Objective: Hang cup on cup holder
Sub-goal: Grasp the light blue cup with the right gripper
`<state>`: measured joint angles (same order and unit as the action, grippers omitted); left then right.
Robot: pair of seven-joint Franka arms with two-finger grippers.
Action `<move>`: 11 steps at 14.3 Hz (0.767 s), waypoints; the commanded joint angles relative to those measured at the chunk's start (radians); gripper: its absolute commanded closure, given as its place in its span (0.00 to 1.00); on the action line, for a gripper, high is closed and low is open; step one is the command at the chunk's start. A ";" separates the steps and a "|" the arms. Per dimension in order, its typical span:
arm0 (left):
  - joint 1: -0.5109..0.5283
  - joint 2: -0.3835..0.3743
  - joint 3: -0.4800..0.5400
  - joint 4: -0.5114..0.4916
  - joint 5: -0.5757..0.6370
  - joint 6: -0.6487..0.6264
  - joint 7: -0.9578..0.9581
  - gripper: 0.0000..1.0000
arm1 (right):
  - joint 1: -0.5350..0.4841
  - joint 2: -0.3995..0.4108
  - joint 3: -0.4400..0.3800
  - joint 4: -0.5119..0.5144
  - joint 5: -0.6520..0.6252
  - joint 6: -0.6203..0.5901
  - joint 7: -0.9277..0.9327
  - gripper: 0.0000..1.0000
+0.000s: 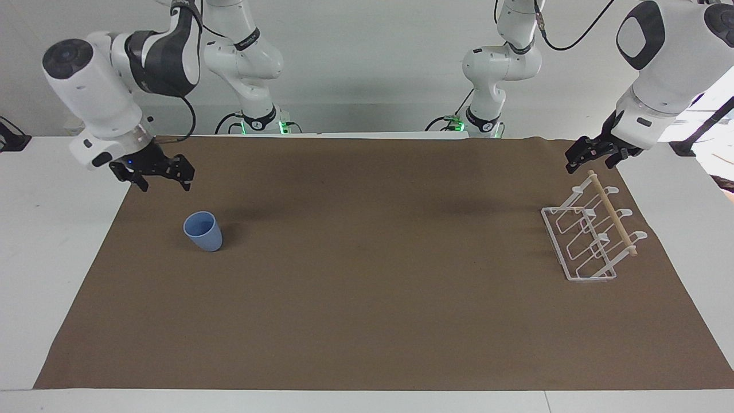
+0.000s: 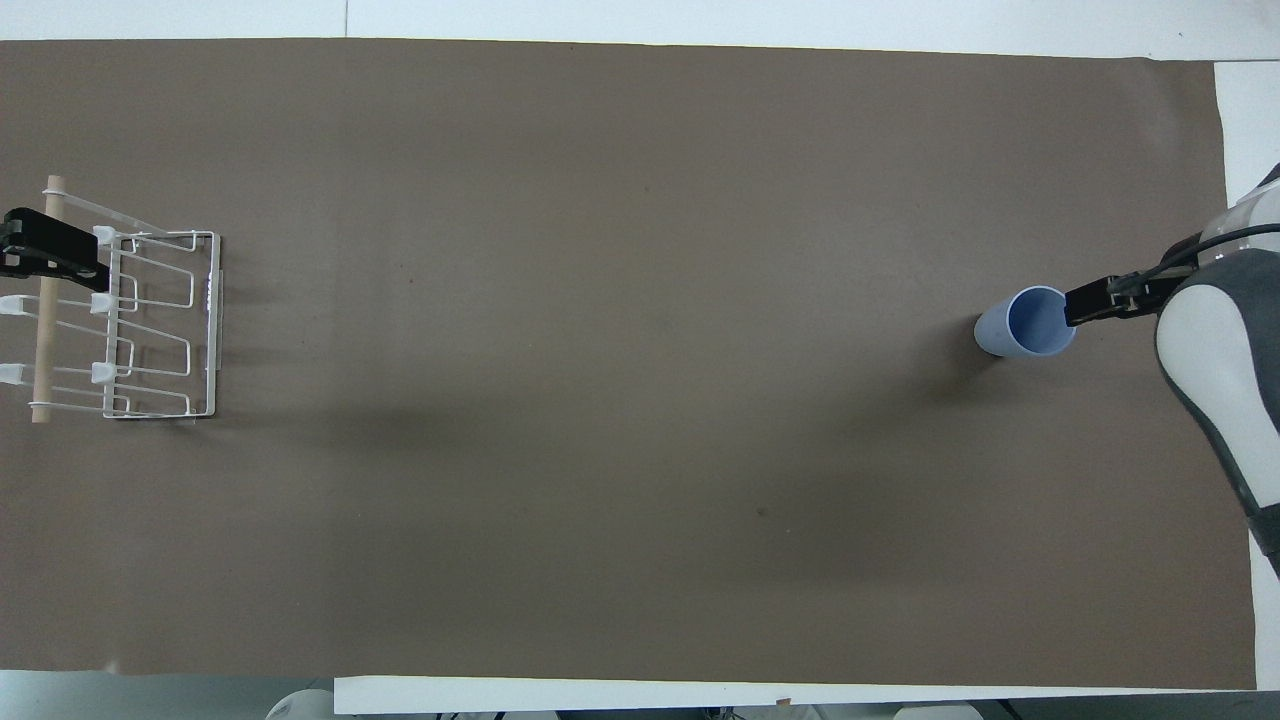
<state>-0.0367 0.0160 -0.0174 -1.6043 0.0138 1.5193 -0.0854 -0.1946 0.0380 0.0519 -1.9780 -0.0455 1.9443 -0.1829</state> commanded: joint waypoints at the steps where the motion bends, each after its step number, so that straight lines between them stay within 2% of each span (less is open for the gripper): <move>1: 0.014 -0.024 -0.009 -0.029 0.000 0.001 0.004 0.00 | -0.025 0.020 0.006 -0.055 -0.002 0.079 -0.043 0.08; 7: 0.012 -0.031 -0.009 -0.046 0.000 0.002 0.003 0.00 | -0.025 0.059 0.006 -0.061 -0.002 0.128 -0.037 0.26; 11: 0.014 -0.033 -0.009 -0.046 0.000 0.002 0.003 0.00 | -0.023 0.071 0.008 -0.101 -0.002 0.199 -0.035 0.33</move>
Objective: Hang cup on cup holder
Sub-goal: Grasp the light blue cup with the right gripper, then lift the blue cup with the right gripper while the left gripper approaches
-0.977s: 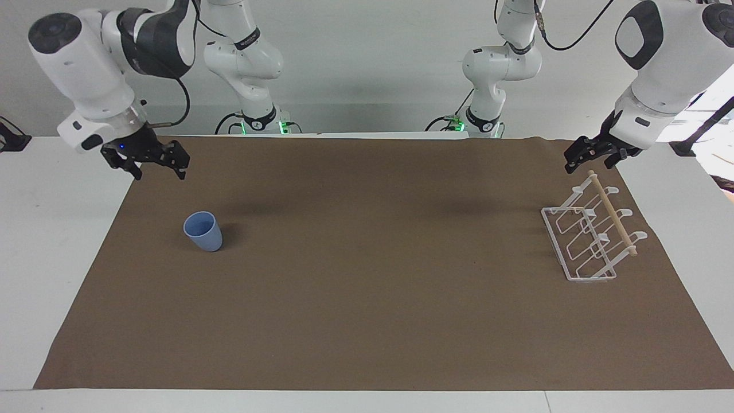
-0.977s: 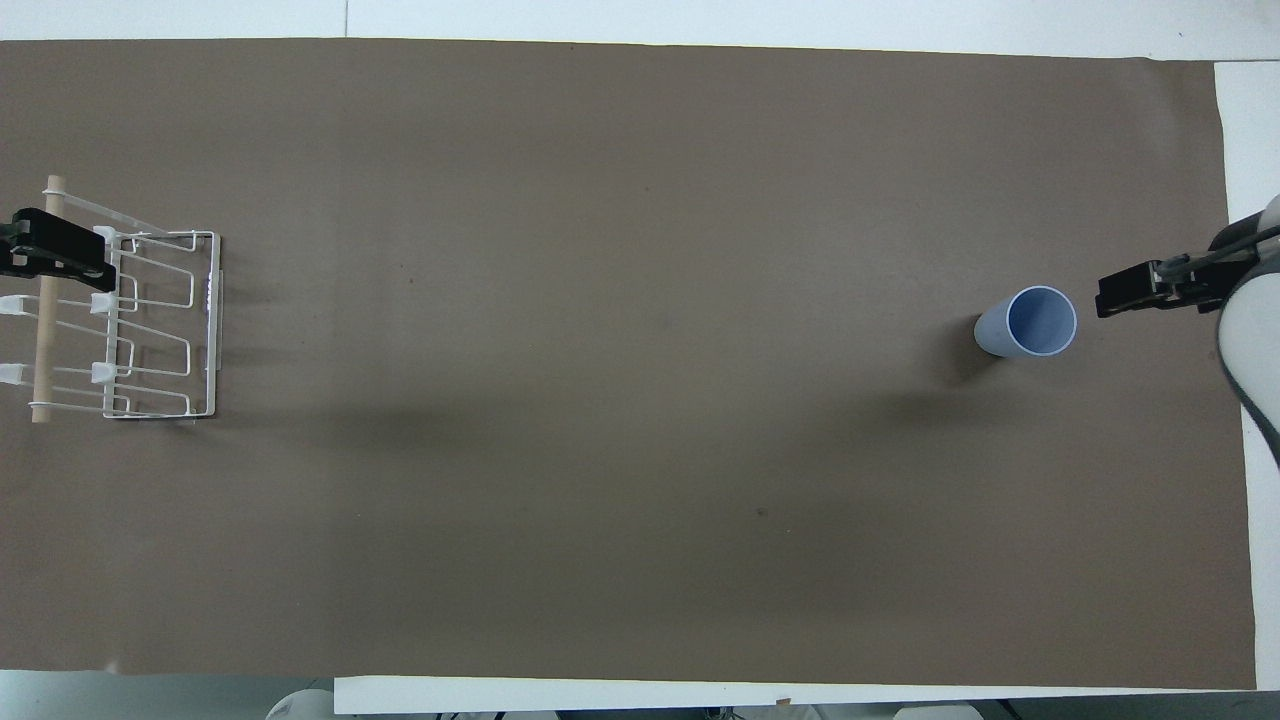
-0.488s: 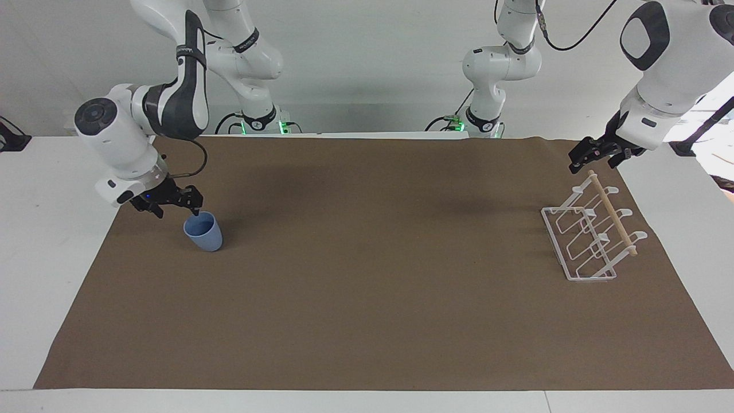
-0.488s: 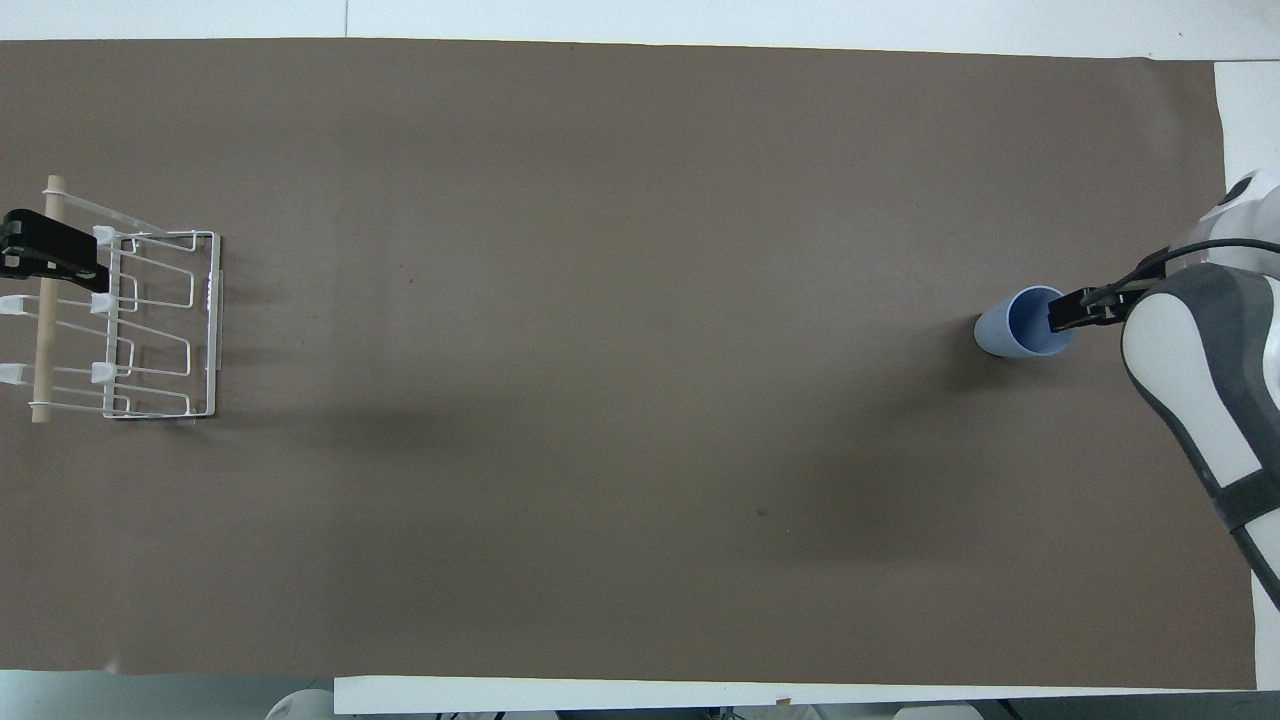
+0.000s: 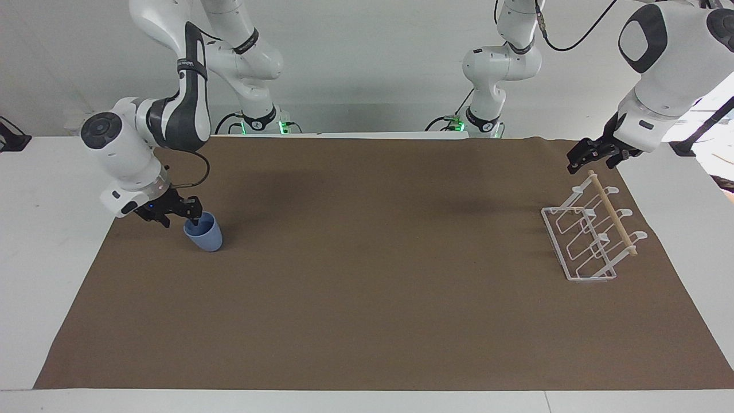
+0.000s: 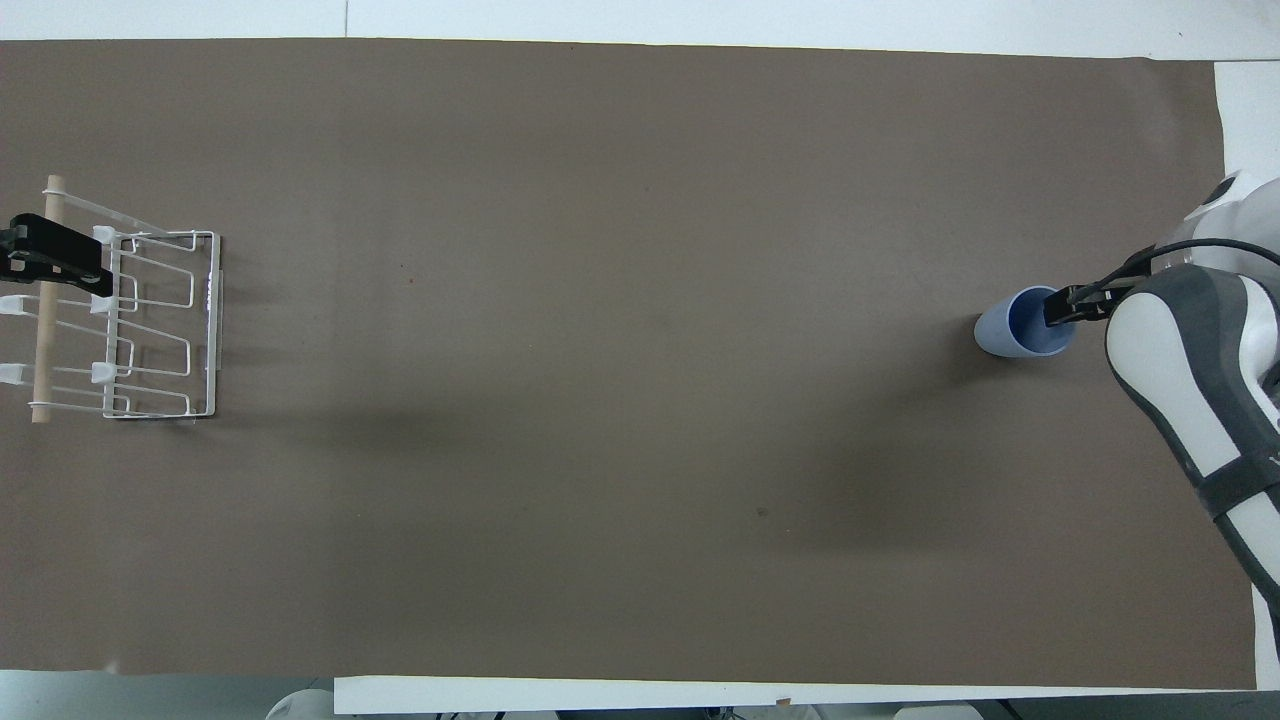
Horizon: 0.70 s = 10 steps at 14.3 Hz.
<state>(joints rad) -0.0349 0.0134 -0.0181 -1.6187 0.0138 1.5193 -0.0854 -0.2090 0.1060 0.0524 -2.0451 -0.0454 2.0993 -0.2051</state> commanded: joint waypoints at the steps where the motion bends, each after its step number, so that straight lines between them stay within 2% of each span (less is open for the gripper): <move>1: 0.010 -0.030 -0.008 -0.036 0.000 0.004 0.003 0.00 | -0.009 0.003 0.007 -0.036 -0.002 0.050 -0.013 0.35; 3: 0.010 -0.036 -0.008 -0.046 0.000 0.005 -0.002 0.00 | -0.007 0.003 0.007 -0.040 -0.002 0.051 -0.013 0.36; 10: 0.009 -0.036 -0.010 -0.044 -0.005 0.012 0.000 0.00 | -0.010 0.017 0.006 -0.050 -0.002 0.059 -0.020 0.52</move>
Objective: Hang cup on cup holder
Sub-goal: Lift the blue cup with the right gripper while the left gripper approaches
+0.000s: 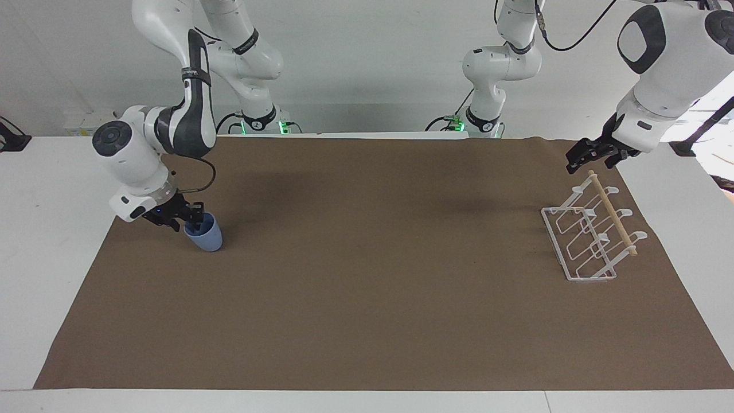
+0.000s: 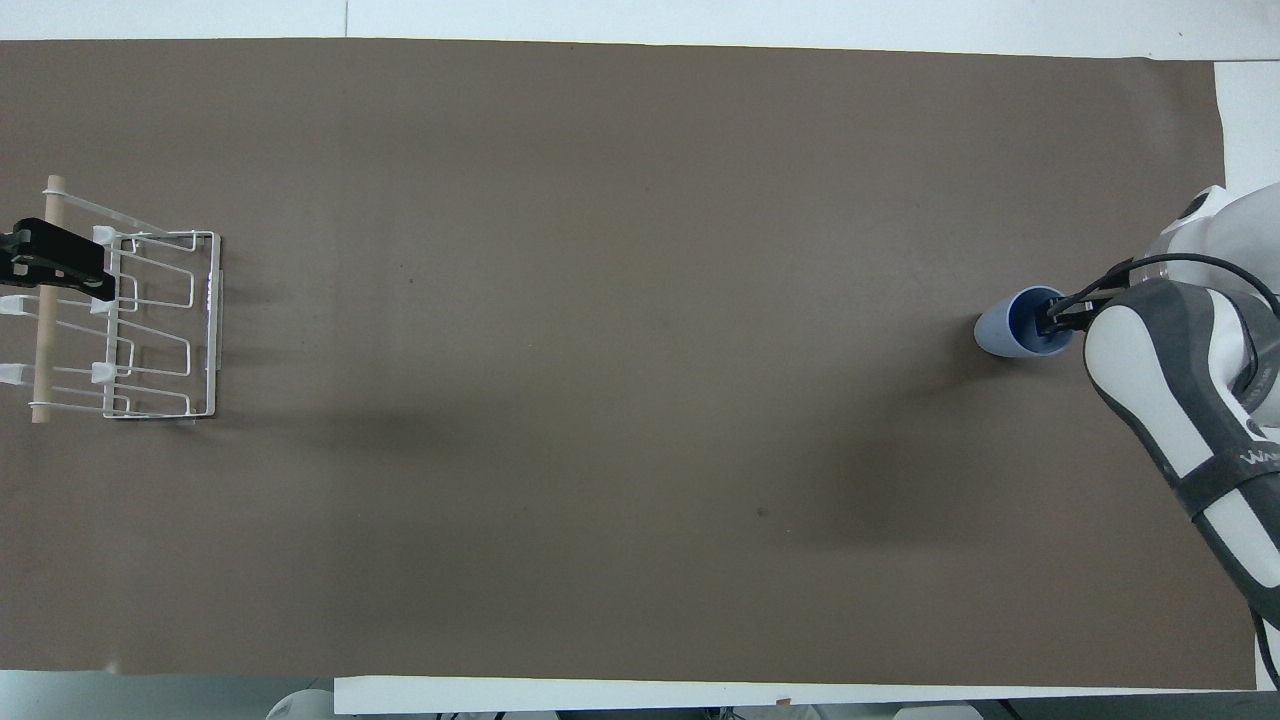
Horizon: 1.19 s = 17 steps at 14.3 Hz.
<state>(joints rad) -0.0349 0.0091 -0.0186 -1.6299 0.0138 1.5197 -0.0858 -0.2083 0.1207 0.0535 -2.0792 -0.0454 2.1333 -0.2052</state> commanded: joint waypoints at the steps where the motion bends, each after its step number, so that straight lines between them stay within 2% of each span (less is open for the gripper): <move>1: 0.003 -0.032 -0.009 -0.033 -0.005 0.010 0.000 0.00 | -0.013 0.004 0.005 -0.022 -0.002 0.033 -0.020 0.53; 5: 0.004 -0.032 -0.009 -0.034 -0.005 0.004 -0.002 0.00 | -0.011 0.004 0.006 -0.038 -0.002 0.057 -0.020 0.56; 7: 0.004 -0.038 -0.008 -0.044 -0.005 0.004 -0.003 0.00 | -0.011 0.004 0.005 -0.038 -0.002 0.057 -0.020 0.66; 10: 0.001 -0.043 -0.009 -0.053 -0.005 0.002 -0.003 0.00 | -0.010 0.004 0.005 -0.032 -0.002 0.042 -0.023 0.96; 11: 0.000 -0.046 -0.009 -0.057 -0.005 0.004 -0.003 0.00 | -0.010 0.004 0.006 -0.027 -0.002 0.036 -0.023 1.00; 14: -0.003 -0.047 -0.009 -0.065 -0.008 0.003 -0.018 0.00 | -0.002 0.000 0.008 0.022 -0.002 -0.036 -0.026 1.00; 15: -0.011 -0.055 -0.012 -0.076 -0.008 0.011 -0.070 0.00 | 0.001 -0.009 0.014 0.056 0.002 -0.096 -0.026 1.00; 17: -0.034 -0.067 -0.012 -0.103 -0.008 0.039 -0.161 0.00 | 0.006 -0.038 0.032 0.143 0.108 -0.226 -0.029 1.00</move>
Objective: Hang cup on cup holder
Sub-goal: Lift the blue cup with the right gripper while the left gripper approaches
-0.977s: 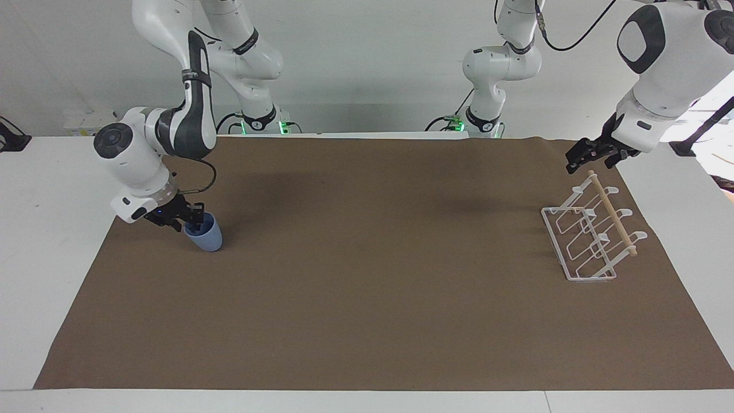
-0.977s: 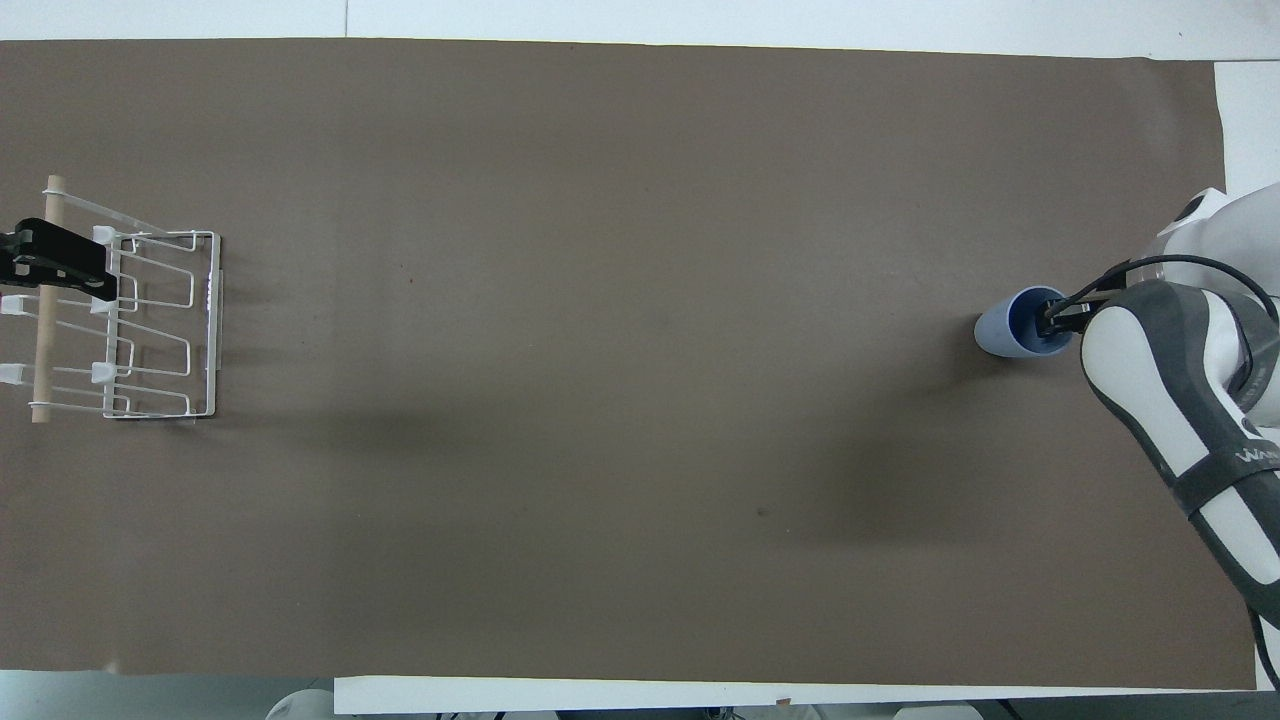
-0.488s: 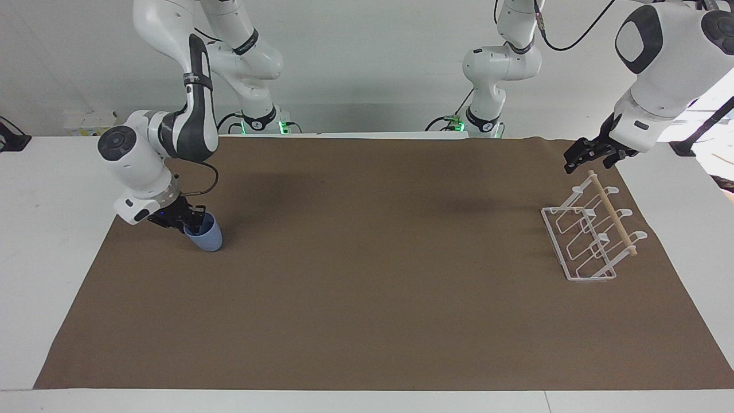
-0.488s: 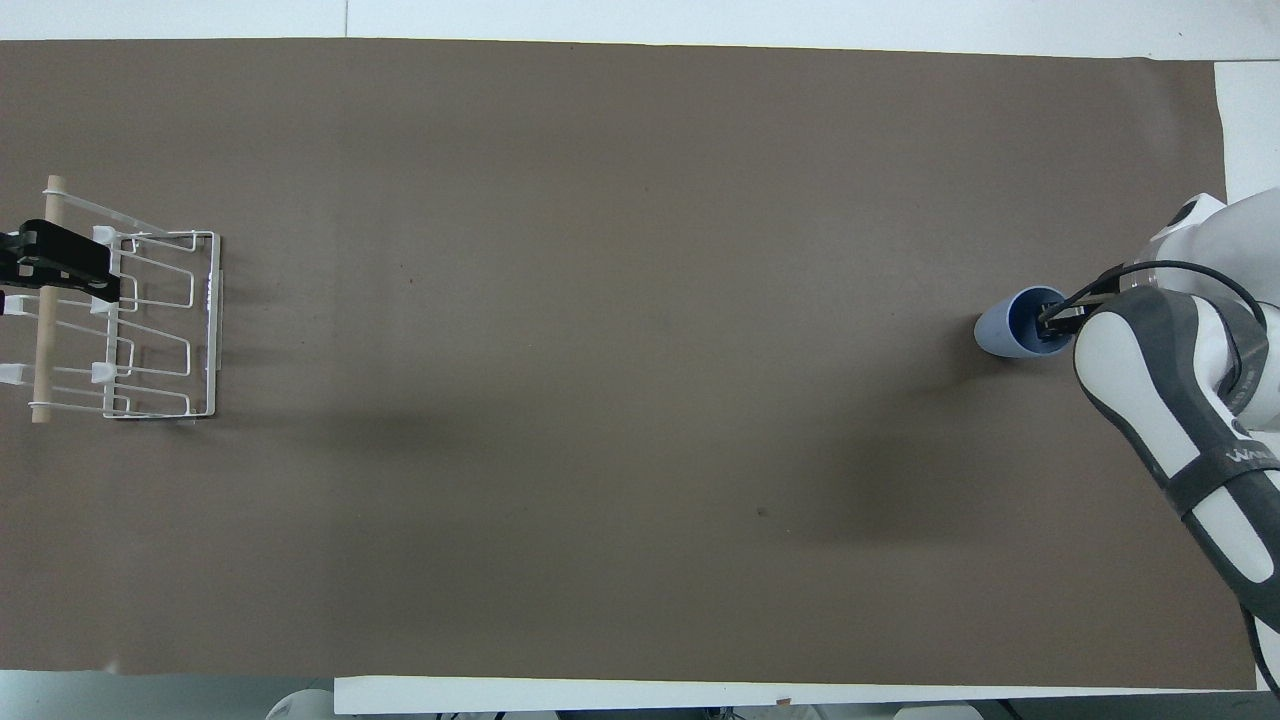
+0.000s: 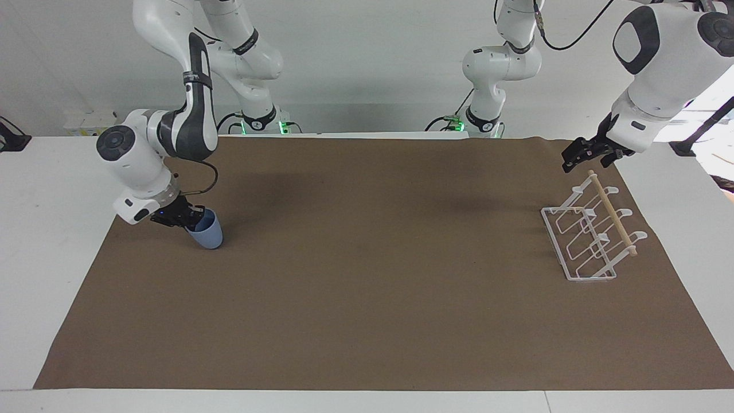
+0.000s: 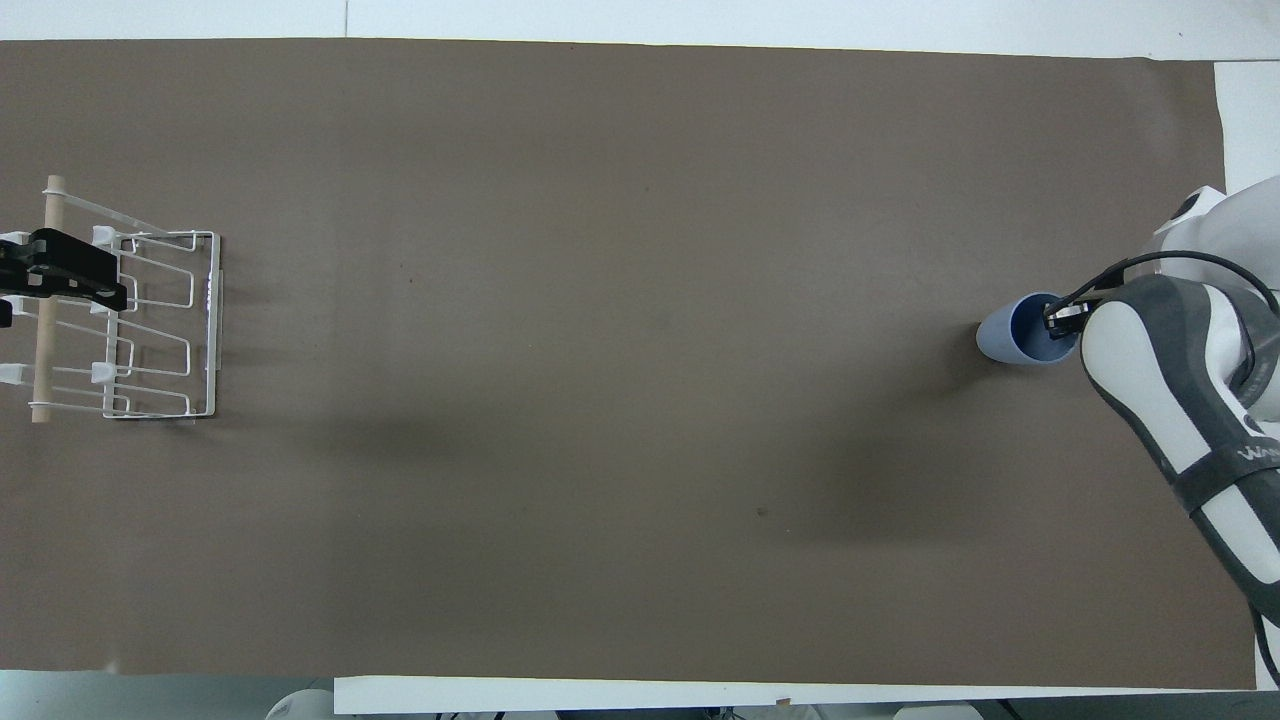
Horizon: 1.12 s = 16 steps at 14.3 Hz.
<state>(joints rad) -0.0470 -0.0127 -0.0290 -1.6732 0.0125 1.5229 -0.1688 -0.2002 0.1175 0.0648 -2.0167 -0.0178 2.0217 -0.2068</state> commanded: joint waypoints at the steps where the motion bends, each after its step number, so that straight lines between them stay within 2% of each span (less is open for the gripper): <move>1: -0.033 -0.049 -0.003 -0.075 -0.009 0.048 -0.112 0.00 | -0.001 -0.045 0.027 0.120 0.144 -0.180 -0.031 1.00; 2: -0.045 -0.059 -0.003 -0.097 -0.014 0.059 -0.165 0.00 | -0.002 -0.061 0.029 0.136 0.203 -0.231 -0.033 1.00; 5: -0.114 -0.118 -0.003 -0.238 -0.066 0.215 -0.433 0.00 | -0.002 -0.123 0.027 0.136 0.500 -0.368 -0.045 1.00; 8: -0.200 -0.107 -0.003 -0.283 -0.168 0.327 -0.798 0.00 | 0.011 -0.136 0.033 0.124 0.685 -0.440 -0.039 1.00; 11: -0.264 -0.084 -0.003 -0.283 -0.261 0.410 -1.068 0.00 | 0.016 -0.166 0.033 0.058 0.890 -0.408 -0.013 1.00; 14: -0.335 -0.067 -0.003 -0.284 -0.344 0.471 -1.257 0.00 | 0.050 -0.194 0.033 -0.006 1.044 -0.408 0.033 1.00; 16: -0.414 -0.043 -0.003 -0.281 -0.356 0.567 -1.439 0.00 | 0.082 -0.222 0.033 -0.063 1.156 -0.399 0.038 1.00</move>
<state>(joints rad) -0.3894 -0.0661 -0.0449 -1.9379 -0.3242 2.0054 -1.4636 -0.1377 -0.0416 0.0966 -1.9920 1.0502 1.5936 -0.1840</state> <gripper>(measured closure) 0.000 0.952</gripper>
